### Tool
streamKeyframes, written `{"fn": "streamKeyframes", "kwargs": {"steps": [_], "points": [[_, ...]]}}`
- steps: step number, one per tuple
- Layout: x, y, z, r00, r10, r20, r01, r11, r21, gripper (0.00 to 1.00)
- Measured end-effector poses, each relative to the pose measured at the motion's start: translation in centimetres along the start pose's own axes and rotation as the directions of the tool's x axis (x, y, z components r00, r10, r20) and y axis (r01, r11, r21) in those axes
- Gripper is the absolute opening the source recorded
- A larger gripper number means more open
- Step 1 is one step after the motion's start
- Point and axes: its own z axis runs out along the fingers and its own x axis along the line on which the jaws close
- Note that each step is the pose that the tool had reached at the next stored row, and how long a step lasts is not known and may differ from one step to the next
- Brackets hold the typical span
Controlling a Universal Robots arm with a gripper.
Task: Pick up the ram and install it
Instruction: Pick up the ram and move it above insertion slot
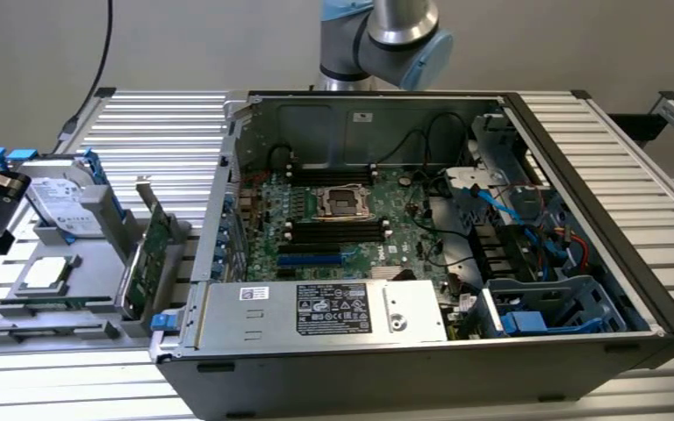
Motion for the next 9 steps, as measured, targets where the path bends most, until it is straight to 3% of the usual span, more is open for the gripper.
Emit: {"fn": "streamKeyframes", "kwargs": {"steps": [6, 7, 9], "points": [[0.0, 0.0, 0.01, 1.0, 0.0, 0.0001, 0.0, 1.0, 0.0, 0.11], [0.0, -0.01, 0.02, 1.0, -0.001, 0.0004, 0.001, 1.0, -0.0019, 0.11], [0.0, -0.01, 0.03, 0.9998, -0.019, -0.0001, 0.019, 0.9997, -0.0131, 0.11]]}}
